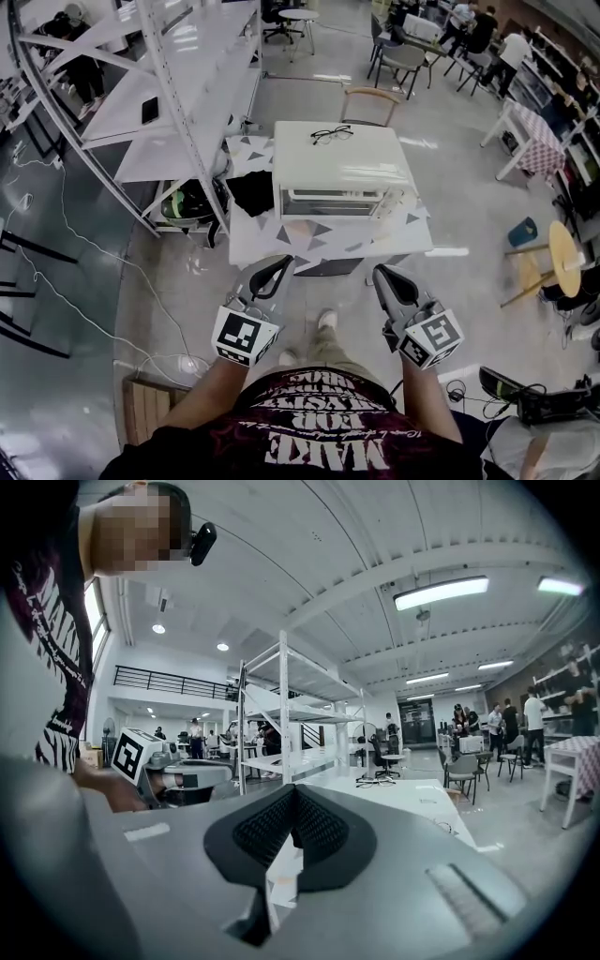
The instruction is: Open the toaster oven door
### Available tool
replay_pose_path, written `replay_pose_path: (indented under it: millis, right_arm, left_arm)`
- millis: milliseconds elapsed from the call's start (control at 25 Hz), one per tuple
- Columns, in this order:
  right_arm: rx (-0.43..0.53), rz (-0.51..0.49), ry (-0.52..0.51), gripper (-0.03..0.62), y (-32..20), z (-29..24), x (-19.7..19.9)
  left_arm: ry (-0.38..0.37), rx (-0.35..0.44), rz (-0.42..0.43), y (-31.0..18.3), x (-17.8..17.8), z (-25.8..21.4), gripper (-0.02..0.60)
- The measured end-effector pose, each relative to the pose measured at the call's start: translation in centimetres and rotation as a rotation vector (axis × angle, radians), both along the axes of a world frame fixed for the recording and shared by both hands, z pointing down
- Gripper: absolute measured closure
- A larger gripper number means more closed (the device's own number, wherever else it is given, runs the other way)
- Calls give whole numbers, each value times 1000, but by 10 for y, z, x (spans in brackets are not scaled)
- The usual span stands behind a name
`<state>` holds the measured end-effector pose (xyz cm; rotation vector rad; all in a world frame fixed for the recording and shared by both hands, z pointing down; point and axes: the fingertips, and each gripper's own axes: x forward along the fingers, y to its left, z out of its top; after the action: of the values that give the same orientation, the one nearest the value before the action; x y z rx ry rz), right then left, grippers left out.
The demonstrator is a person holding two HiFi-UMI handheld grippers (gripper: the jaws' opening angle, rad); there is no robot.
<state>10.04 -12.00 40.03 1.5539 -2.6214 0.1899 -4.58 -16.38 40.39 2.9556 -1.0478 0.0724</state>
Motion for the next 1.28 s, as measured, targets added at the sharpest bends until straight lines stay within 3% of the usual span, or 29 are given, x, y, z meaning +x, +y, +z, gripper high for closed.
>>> replay_pose_path:
  millis: [480,1280]
  right_arm:
    - [-9,-74,-22,568,-51,4,-3]
    - [-39,-120,-67,568,-133,24,19]
  left_arm:
    - [-20,-19,-80,-39,-9,6,578]
    - [-70,-92,-86,-108,28,34,578]
